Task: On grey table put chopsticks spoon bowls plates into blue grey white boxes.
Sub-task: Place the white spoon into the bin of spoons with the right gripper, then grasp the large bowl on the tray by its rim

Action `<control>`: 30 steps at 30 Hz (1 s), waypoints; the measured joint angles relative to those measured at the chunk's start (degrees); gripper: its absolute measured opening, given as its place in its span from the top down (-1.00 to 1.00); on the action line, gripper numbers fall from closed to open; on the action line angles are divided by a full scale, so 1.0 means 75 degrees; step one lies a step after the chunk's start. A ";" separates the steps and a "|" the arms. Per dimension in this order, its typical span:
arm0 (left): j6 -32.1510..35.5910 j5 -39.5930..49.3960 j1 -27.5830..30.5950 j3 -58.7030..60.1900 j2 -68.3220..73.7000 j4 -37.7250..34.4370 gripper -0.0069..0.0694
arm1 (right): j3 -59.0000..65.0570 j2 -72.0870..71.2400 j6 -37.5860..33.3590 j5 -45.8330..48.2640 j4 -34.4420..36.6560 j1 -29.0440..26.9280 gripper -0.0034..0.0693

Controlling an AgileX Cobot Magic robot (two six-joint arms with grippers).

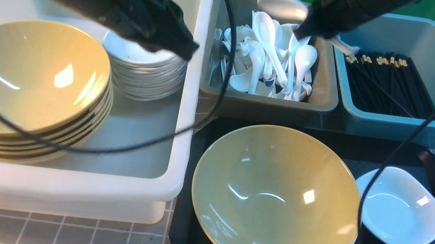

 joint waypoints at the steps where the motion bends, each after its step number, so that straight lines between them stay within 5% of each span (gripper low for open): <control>1: 0.0008 0.0009 0.0009 -0.0023 0.0025 -0.0001 0.84 | 0.0000 0.0161 0.0113 -0.0363 0.0072 0.0008 0.73; 4: 0.0088 0.0095 0.0001 -0.0049 0.0033 -0.0065 0.82 | 0.0000 0.0617 0.0249 -0.1139 0.0247 0.0013 0.49; 9: 0.0313 0.0111 -0.0006 -0.0049 0.0033 -0.0094 0.66 | 0.0000 0.0900 0.0672 -0.1464 0.0353 0.0013 -0.33; 15: 0.0964 0.0466 -0.0284 -0.0428 0.0278 -0.0117 0.21 | -0.0662 0.0323 0.0498 0.0367 0.0348 0.0013 -0.82; 18: 0.1050 0.0995 -0.0596 -0.0943 0.0647 -0.0144 -0.05 | -0.1179 -0.0126 0.0043 0.1598 0.0335 0.0013 -0.78; 23: 0.1170 0.2094 -0.1196 -0.2077 0.2036 -0.0144 -0.52 | -0.1717 -0.0953 -0.0889 0.4011 0.0326 0.0013 -0.38; 26: 0.1189 0.2297 -0.1351 -0.2458 0.2801 -0.0121 -0.60 | -0.1513 -0.1378 -0.0928 0.4632 0.0082 0.0033 -0.01; 28: 0.1189 0.2341 -0.1407 -0.2628 0.3292 -0.0079 -0.63 | -0.1407 -0.1432 -0.0898 0.4632 -0.0006 0.0032 0.06; 30: 0.1148 0.2359 -0.1441 -0.2749 0.3871 0.0012 -0.63 | -0.0675 -0.1998 -0.0784 0.4632 -0.0508 0.0032 0.46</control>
